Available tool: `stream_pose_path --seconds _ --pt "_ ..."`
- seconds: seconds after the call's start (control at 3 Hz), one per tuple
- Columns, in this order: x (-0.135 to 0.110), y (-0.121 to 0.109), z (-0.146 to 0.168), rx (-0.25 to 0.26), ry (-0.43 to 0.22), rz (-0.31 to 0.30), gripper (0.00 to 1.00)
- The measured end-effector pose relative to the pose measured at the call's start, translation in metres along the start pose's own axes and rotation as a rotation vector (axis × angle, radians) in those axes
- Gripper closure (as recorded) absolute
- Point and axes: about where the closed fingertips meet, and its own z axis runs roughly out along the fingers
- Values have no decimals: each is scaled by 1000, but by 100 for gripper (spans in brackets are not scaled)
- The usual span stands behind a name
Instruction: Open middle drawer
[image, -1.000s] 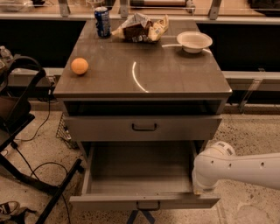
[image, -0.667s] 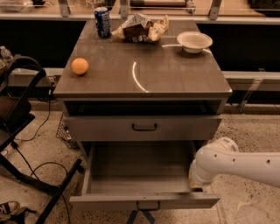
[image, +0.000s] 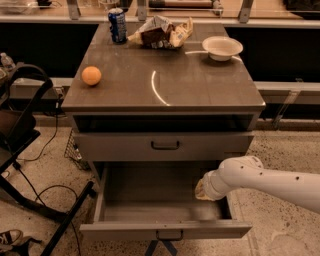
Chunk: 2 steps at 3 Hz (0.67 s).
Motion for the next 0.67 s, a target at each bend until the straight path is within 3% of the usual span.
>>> stream_pose_path --seconds 0.33,0.67 --pt "13 33 29 -69 -15 52 100" --pt "27 68 36 -134 -8 95 100"
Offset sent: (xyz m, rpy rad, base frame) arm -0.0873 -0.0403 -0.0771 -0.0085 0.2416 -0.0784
